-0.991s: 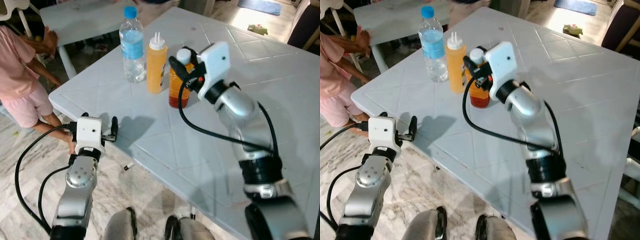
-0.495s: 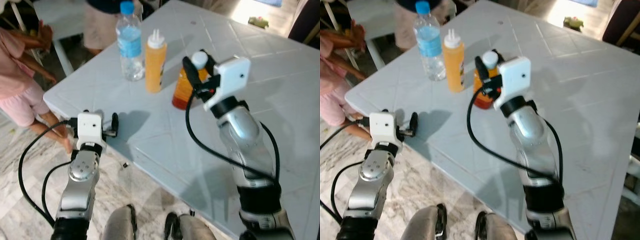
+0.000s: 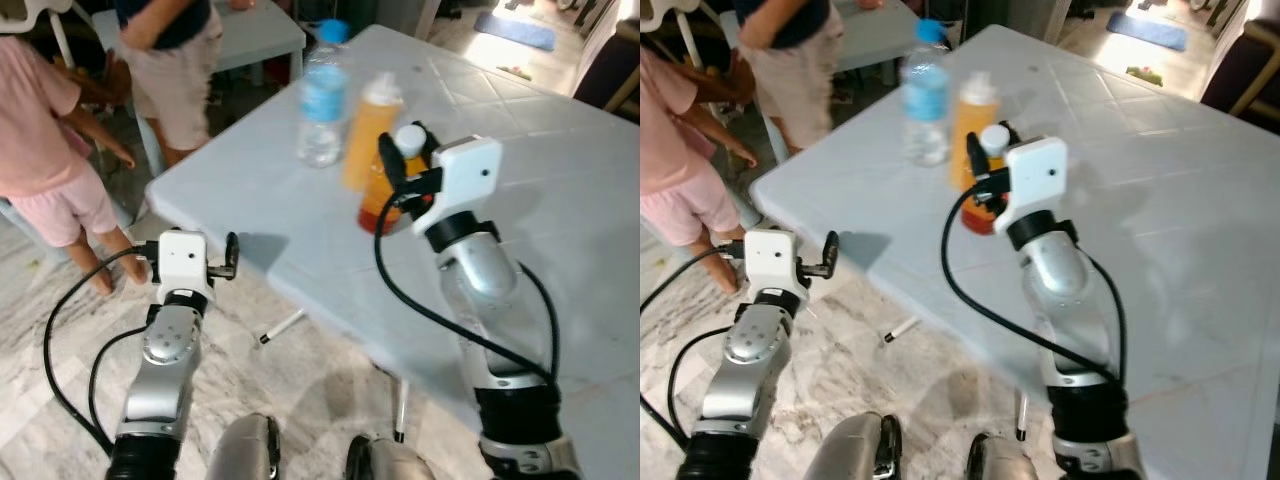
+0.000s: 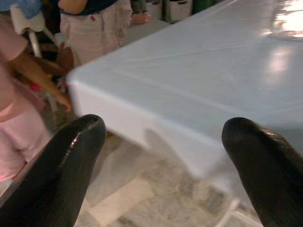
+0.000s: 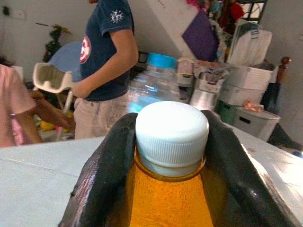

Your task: Restocking fridge

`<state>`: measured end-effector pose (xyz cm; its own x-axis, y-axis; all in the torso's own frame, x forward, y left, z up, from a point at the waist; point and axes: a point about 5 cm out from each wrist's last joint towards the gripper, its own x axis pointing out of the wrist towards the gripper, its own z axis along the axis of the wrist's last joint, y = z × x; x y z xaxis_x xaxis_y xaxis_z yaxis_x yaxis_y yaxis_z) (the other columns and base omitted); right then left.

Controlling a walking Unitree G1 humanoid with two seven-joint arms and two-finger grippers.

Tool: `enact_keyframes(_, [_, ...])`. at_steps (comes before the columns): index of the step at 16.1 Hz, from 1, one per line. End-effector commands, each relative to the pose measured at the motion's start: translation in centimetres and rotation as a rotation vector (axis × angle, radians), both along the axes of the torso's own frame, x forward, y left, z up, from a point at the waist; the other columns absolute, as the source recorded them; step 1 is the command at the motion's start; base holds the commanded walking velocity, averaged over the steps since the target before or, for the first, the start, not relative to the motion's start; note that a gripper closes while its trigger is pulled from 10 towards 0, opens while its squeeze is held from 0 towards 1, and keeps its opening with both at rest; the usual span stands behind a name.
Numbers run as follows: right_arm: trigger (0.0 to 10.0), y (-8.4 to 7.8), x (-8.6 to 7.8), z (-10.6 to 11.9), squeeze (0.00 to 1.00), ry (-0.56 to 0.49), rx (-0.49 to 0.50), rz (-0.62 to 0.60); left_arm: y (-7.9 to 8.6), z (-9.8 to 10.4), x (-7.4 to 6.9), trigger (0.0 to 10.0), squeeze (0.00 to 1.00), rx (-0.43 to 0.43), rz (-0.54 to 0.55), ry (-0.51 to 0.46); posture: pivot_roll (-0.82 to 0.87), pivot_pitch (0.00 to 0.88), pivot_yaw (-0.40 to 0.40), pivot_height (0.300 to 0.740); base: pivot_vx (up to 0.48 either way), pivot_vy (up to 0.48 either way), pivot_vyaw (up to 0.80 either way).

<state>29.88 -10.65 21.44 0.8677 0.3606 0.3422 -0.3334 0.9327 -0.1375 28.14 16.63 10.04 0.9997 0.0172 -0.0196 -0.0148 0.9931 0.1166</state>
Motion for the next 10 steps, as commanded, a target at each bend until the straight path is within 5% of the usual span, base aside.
enact_keyframes(1, [10.0, -0.6, 0.0, 0.2, 0.0, -0.016, -0.004, -0.016, -0.2, -0.1, 0.0, 10.0, 0.0, -0.005, 0.002, -0.001, 0.02, 0.115, -0.034, 0.74, 0.0, 0.465, 0.0])
enact_keyframes(6, [10.0, -0.2, 0.1, 0.2, 0.0, -0.028, -0.011, 0.01, -0.5, -0.2, 0.2, 10.0, 0.0, 0.002, -0.006, -0.008, 0.02, 0.107, -0.038, 0.74, 0.0, 0.464, 0.61])
enact_keyframes(10, [10.0, -0.3, -0.3, -1.4, 0.0, 0.01, -0.026, 0.027, -0.4, -0.5, 0.1, 10.0, 0.0, 0.007, -0.003, -0.011, 0.03, 0.098, -0.042, 0.74, 0.0, 0.0, 0.8])
